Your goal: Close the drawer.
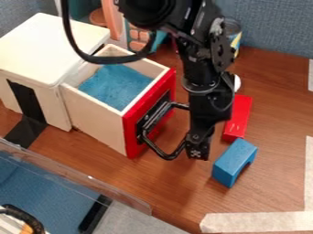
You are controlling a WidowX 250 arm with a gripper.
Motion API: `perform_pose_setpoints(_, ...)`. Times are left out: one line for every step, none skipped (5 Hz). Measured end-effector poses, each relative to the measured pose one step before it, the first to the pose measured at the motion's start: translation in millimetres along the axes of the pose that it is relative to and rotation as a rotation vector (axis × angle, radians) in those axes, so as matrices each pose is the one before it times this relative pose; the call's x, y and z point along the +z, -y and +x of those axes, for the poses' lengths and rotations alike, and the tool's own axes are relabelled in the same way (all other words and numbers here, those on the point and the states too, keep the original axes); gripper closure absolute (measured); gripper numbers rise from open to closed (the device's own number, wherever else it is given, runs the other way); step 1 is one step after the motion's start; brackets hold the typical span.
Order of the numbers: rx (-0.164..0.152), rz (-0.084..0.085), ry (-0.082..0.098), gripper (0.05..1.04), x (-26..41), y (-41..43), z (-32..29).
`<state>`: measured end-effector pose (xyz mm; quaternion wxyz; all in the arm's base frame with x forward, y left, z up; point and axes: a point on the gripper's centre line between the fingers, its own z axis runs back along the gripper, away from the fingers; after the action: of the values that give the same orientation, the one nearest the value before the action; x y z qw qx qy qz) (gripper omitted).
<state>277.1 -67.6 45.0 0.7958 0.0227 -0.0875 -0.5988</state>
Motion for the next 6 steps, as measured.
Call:
perform_pose_setpoints(0.0188, 0.0091, -0.0070, 0.082, -1.85, -0.74, -3.36)
perform_pose_setpoints(0.0216, 0.0010, -0.0042, 0.083, -0.64, -1.49, -4.87)
perform_pose_setpoints(-0.0003, 0.0028, -0.0114, 0.083, 0.40, 0.01, -1.15)
perform_pose_setpoints(-0.0076, 0.0124, -0.0030, 0.083, 6.00, 1.67, 2.39)
perform_pose_setpoints(-0.0071, -0.0039, 0.0035, 0.083, 0.02, 2.01, 2.88)
perform_pose_setpoints(-0.0153, 0.0026, 0.0196, 0.083, -0.21, 1.67, 5.94)
